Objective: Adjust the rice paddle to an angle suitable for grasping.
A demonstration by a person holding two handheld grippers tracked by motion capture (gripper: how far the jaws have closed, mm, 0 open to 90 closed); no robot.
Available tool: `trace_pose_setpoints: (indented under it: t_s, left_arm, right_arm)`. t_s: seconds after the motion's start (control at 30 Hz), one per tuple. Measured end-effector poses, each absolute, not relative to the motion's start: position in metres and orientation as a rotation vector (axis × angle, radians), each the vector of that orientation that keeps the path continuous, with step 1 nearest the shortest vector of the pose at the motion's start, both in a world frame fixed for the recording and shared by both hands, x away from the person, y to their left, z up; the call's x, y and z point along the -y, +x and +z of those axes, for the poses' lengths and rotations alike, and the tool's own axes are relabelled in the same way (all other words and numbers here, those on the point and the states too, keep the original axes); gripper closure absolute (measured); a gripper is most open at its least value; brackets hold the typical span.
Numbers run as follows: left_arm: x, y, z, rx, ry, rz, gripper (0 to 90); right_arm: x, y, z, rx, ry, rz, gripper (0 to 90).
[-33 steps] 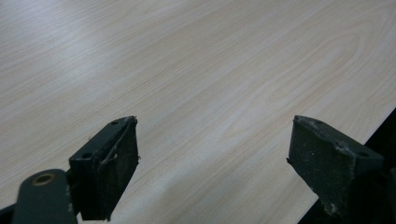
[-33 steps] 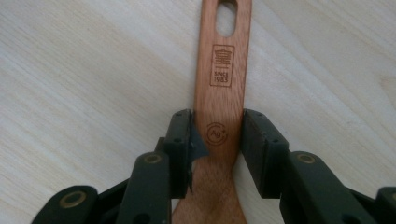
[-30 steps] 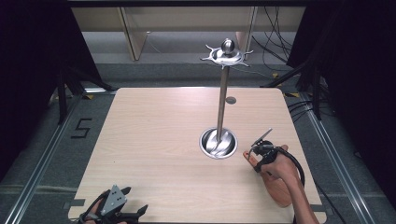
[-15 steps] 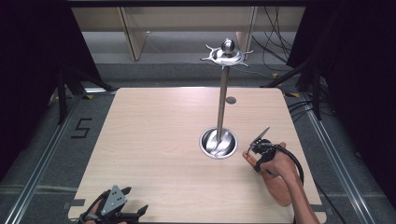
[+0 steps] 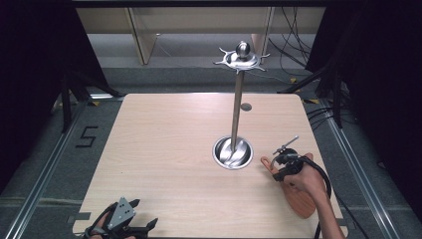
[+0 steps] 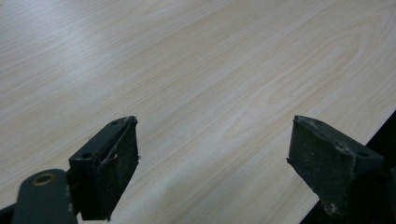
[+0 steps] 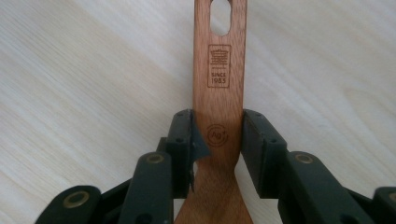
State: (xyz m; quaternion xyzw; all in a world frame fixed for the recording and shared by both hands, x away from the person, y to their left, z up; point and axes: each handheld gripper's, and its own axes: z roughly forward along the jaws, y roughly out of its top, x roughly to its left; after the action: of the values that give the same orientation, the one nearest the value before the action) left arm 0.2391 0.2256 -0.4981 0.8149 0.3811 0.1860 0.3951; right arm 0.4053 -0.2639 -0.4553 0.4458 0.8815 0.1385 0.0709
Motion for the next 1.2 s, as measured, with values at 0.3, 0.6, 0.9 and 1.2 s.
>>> trace_pose_setpoints:
  t_s: [0.3,0.6,0.9,1.2]
  left_arm:
    - [-0.226,0.239,-0.498,-0.964,2.075,0.479,15.4]
    - [-0.225,0.239,-0.499,-0.969,2.057,0.481,15.4]
    - [-0.225,0.239,-0.499,-0.966,2.05,0.489,15.4]
    - [-0.227,0.239,-0.498,-0.96,2.081,0.499,15.4]
  right_arm:
    - [0.274,0.387,-0.429,-2.494,1.375,0.638,66.4]
    - [0.29,0.377,-0.409,-2.359,1.283,0.833,66.5]
    - [0.291,0.372,-0.403,-2.319,1.295,0.918,67.1]
    - [0.295,0.37,-0.396,-2.25,1.234,0.994,67.1]
